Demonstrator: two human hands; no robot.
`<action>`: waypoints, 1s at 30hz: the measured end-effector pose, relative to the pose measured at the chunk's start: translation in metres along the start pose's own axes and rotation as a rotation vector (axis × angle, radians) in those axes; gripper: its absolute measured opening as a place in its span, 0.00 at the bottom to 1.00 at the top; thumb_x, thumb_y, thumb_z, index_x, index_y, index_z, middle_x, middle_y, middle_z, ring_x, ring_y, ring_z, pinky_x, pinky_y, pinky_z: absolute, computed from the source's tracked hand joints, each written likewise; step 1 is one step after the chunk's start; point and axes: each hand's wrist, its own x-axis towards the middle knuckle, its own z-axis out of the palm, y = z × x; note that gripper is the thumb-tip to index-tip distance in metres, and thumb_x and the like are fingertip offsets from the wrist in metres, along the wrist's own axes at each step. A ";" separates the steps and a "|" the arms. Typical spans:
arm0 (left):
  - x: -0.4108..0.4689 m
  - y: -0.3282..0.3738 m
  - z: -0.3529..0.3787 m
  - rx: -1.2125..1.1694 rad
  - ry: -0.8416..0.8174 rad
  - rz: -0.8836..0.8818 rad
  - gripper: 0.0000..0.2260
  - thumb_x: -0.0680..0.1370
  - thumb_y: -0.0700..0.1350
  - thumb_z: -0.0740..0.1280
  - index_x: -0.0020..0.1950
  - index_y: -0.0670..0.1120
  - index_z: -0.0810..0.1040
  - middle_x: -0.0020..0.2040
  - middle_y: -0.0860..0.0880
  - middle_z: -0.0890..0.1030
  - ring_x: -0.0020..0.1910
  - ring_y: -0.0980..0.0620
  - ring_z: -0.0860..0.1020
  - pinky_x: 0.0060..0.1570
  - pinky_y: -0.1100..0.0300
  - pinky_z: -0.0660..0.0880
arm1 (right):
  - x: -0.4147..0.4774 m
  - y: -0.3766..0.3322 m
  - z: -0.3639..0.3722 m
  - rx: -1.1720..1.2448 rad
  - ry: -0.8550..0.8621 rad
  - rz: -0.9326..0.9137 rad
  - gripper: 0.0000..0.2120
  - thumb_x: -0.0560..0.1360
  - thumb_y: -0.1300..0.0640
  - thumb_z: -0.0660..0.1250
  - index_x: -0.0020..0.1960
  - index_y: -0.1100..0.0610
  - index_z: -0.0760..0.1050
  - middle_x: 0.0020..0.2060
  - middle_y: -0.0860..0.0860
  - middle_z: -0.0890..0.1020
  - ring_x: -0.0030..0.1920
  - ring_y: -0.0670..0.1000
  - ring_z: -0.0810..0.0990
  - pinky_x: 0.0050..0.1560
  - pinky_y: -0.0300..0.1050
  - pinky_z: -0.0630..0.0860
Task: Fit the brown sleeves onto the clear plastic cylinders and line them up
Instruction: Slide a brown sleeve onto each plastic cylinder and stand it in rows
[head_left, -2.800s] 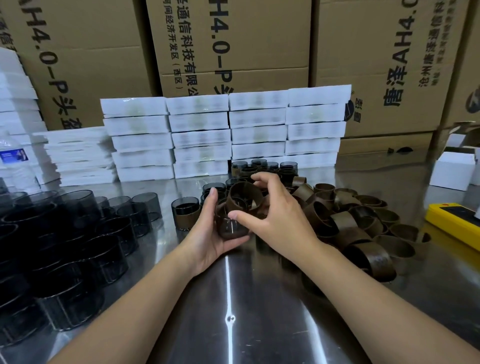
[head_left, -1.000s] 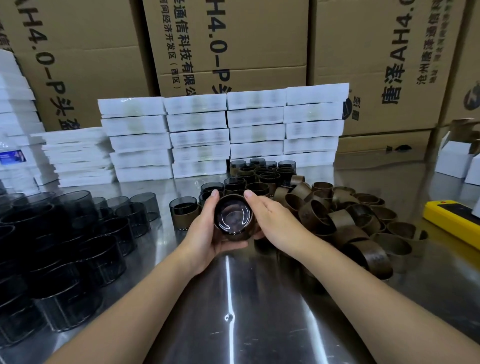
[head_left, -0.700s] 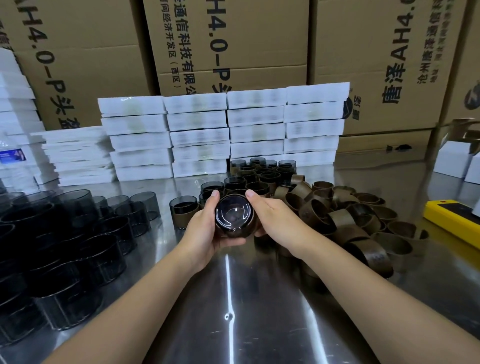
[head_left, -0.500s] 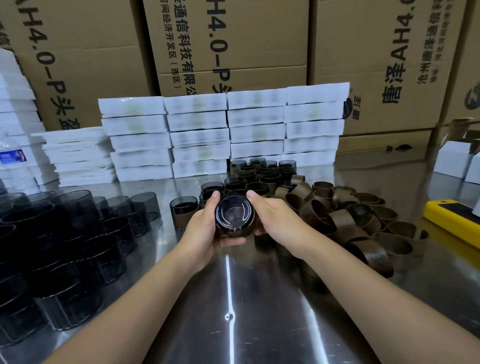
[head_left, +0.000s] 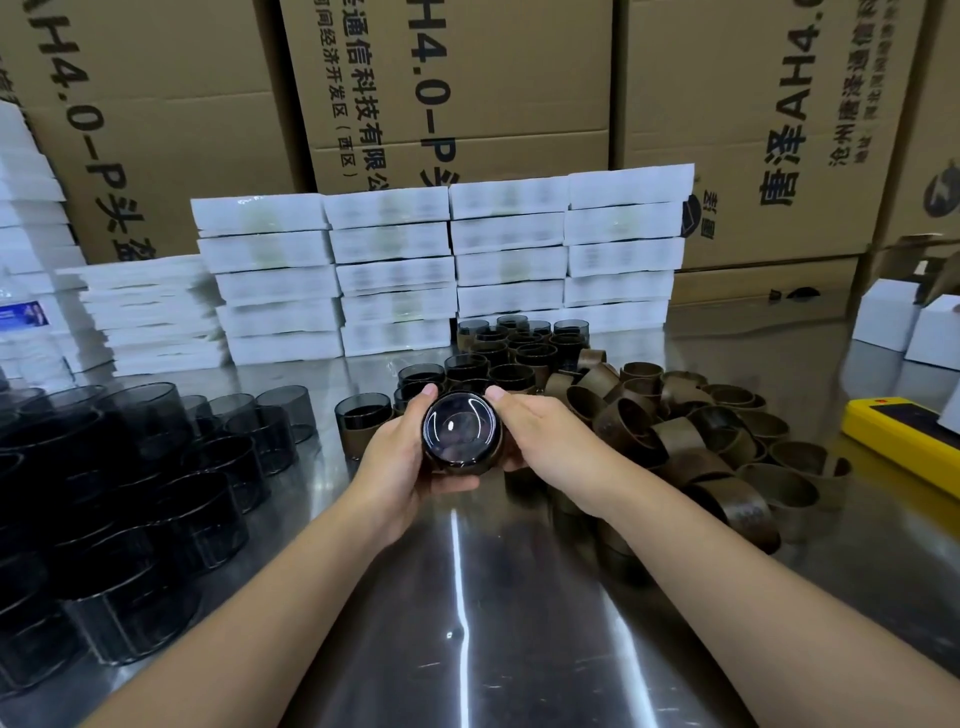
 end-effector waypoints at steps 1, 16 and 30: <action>0.002 -0.001 -0.001 0.012 0.040 -0.002 0.18 0.80 0.57 0.61 0.38 0.53 0.87 0.39 0.47 0.86 0.36 0.50 0.84 0.29 0.57 0.79 | 0.000 0.000 0.001 -0.013 -0.012 0.001 0.23 0.82 0.47 0.52 0.50 0.64 0.78 0.40 0.55 0.81 0.39 0.48 0.76 0.50 0.50 0.75; 0.005 -0.009 -0.012 1.132 0.089 0.459 0.20 0.68 0.51 0.78 0.58 0.50 0.79 0.48 0.52 0.70 0.50 0.56 0.69 0.43 0.72 0.63 | 0.003 0.006 -0.005 -0.163 0.323 -0.101 0.09 0.79 0.54 0.60 0.57 0.49 0.77 0.55 0.45 0.70 0.41 0.37 0.72 0.48 0.31 0.64; 0.020 -0.016 -0.035 0.977 0.389 -0.120 0.62 0.65 0.63 0.75 0.76 0.41 0.32 0.79 0.39 0.47 0.76 0.39 0.55 0.71 0.47 0.58 | 0.002 0.001 -0.007 -0.058 0.396 -0.110 0.08 0.80 0.57 0.59 0.49 0.46 0.75 0.54 0.47 0.71 0.53 0.47 0.76 0.56 0.38 0.69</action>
